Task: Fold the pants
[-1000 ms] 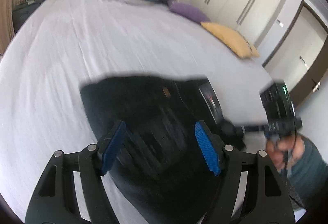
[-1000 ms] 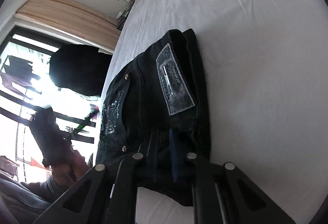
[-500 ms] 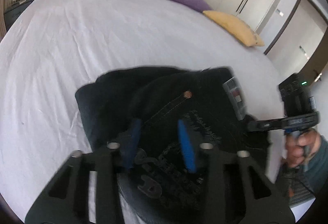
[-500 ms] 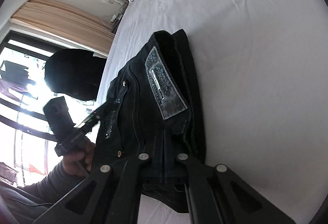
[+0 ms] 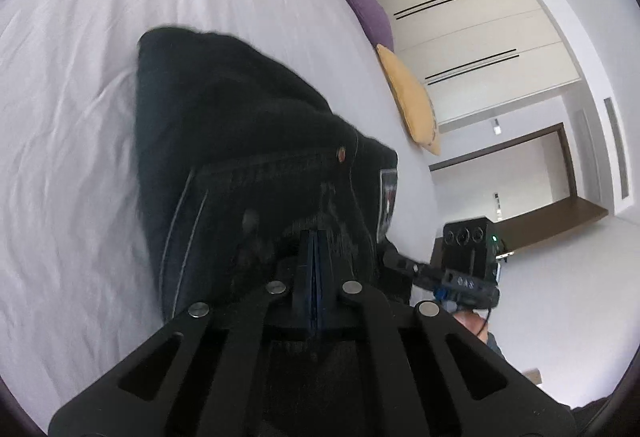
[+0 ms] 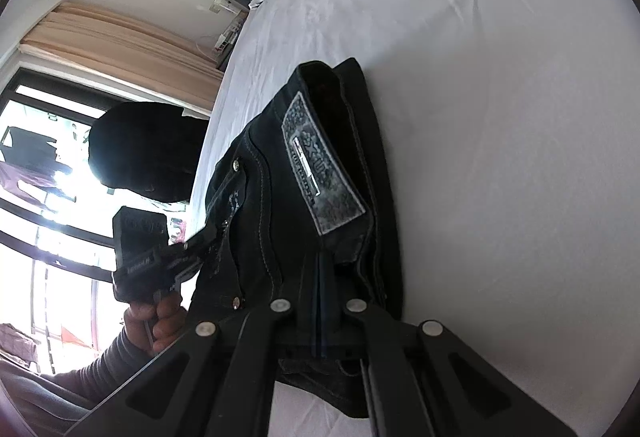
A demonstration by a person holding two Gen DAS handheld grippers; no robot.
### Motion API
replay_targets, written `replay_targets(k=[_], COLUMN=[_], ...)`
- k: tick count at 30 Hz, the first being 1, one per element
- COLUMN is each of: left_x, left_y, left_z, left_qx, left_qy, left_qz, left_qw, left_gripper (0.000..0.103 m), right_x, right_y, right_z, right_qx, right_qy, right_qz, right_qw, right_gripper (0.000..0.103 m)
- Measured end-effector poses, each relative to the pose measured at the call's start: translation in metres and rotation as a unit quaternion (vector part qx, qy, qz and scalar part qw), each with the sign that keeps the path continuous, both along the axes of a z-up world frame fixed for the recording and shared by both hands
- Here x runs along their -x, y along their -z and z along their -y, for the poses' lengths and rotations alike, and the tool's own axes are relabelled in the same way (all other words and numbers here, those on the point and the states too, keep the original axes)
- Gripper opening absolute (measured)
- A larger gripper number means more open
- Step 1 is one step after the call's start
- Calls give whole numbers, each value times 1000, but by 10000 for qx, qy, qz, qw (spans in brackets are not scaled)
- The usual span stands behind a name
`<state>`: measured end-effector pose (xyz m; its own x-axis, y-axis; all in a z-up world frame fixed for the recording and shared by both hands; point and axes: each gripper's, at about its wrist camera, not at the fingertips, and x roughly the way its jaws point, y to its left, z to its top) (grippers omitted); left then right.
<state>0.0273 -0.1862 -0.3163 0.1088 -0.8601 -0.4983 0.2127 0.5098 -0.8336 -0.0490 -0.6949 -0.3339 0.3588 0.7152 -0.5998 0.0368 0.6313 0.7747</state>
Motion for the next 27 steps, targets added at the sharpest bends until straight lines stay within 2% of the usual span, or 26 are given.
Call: replay_targets(k=[6,10,13,15,16,18,19,20,22,23,25,26,27], left_x=[57,85,107,121,124,131,137,142,142,137,117,110,100], left_y=[-5,-7,-13,-19,-23,-34,-44,-52,-69,-74,-75,-73,-74], left_z=[-28,-40,-31,-26,-22,-19,-21,-23,-34,-42,-55,-58,-62], left_qx=[342,392,23,-182,-162,-390,-533,-639,-807,-814,-685,-718,-816], left_qy=[155,329,813,940,1097,1367,1432,1455,1316,1155,805,698,505], left_qz=[14,92,374,538,469,544,761,940,1218,1237,1128,1079,1045], left_qw=[9993,9986,9960,9939,9927,9883,9853,9828,9805,9822,9880,9891,9899], left_gripper=[0,0,0,0,0,0,0,1,3,9,40,82,97], right_x=[2,3,4,5,7,12,15,19,22,19,10,3,-6], right_y=[1,2,2,0,-5,-25,-35,-46,-64,-68,-67,-63,-55], right_z=[2,2,3,4,5,9,13,18,32,39,47,48,47], right_qx=[-9,6,-40,-63,-27,104,154,212,339,349,371,432,498], right_qy=[31,23,26,-38,-121,-310,-336,-311,-183,-142,-94,-96,-135], right_qz=[0,9,12,14,35,245,384,547,764,808,722,618,463], right_qw=[10000,10000,10000,10000,9999,9992,9986,9978,9963,9960,9967,9971,9976], right_gripper=[0,0,0,0,5,40,68,84,87,87,87,87,87])
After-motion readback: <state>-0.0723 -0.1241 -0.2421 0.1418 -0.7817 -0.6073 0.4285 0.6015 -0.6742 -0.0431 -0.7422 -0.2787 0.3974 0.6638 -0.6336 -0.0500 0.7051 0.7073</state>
